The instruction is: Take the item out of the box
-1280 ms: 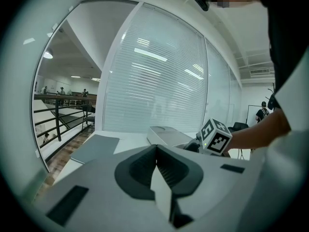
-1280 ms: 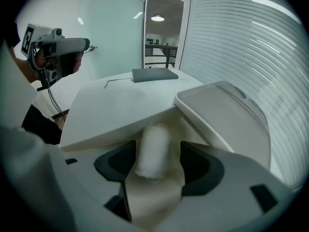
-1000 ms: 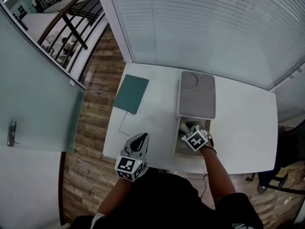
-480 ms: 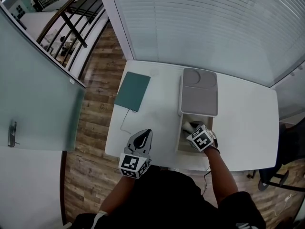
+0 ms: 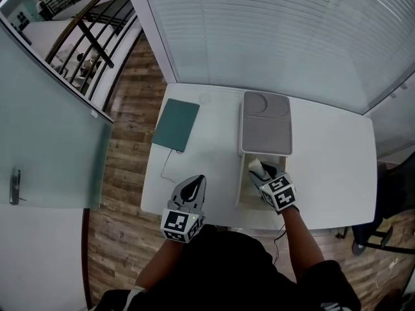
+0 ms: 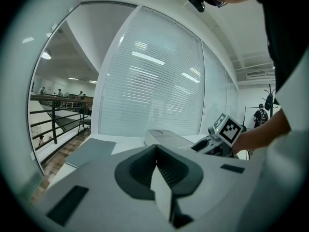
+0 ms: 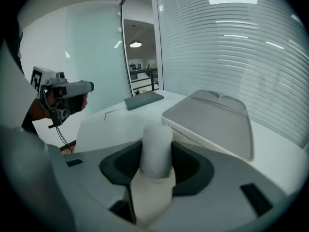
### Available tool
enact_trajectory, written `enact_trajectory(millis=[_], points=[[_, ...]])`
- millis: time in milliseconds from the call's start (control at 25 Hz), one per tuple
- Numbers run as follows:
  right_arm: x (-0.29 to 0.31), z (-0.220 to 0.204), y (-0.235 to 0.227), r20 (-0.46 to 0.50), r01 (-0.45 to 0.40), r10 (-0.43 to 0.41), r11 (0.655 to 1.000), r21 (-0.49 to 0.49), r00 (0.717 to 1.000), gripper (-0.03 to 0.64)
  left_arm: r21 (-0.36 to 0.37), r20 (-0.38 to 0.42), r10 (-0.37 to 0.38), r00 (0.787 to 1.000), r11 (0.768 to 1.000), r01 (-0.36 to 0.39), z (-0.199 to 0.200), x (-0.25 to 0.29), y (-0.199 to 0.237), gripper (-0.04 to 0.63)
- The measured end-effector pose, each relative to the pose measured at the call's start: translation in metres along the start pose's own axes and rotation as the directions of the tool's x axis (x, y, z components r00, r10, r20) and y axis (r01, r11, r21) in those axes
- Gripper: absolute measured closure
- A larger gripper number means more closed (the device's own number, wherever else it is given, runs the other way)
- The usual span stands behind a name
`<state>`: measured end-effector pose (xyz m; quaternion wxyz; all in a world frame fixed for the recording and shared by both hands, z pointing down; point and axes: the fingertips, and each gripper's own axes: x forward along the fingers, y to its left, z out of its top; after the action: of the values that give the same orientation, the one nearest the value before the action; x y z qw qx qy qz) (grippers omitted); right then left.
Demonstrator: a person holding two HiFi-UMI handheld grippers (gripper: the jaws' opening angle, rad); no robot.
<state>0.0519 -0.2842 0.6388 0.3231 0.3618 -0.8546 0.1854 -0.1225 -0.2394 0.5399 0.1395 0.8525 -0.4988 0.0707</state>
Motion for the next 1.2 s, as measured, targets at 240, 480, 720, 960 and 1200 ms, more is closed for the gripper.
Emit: enact_trajectory(millis=[240,480,720,960,1200], points=[[-0.036,0.044,-0.001,0.226,0.061,-0.065,0.998,0.021,0.972,0.431,0.005,0.002,-0.027,1.0,1.0,0.027,0.003,0.006,-0.008,0.583],[-0.073,0.078,0.012,0.426,0.14,-0.109,0.989,-0.041,0.898,0.433,0.015,-0.003,-0.017,1.0,1.0,0.017,0.004,0.008,-0.004,0.583],[-0.115,0.107,0.024,0.584,0.17,-0.127,0.985,-0.02,0.802,0.434,0.024,0.001,-0.041,0.999,0.999,0.041,0.013,0.014,-0.007,0.583],[-0.161,0.13,0.027,0.71,0.18,-0.169,0.982,0.061,0.683,0.434,0.036,0.02,-0.071,0.997,0.997,0.07,0.024,0.019,-0.018,0.583],[-0.183,0.131,0.03,0.768,0.169,-0.219,0.975,0.146,0.601,0.434,0.049,0.054,-0.103,0.993,0.994,0.1,0.037,0.024,-0.032,0.583]])
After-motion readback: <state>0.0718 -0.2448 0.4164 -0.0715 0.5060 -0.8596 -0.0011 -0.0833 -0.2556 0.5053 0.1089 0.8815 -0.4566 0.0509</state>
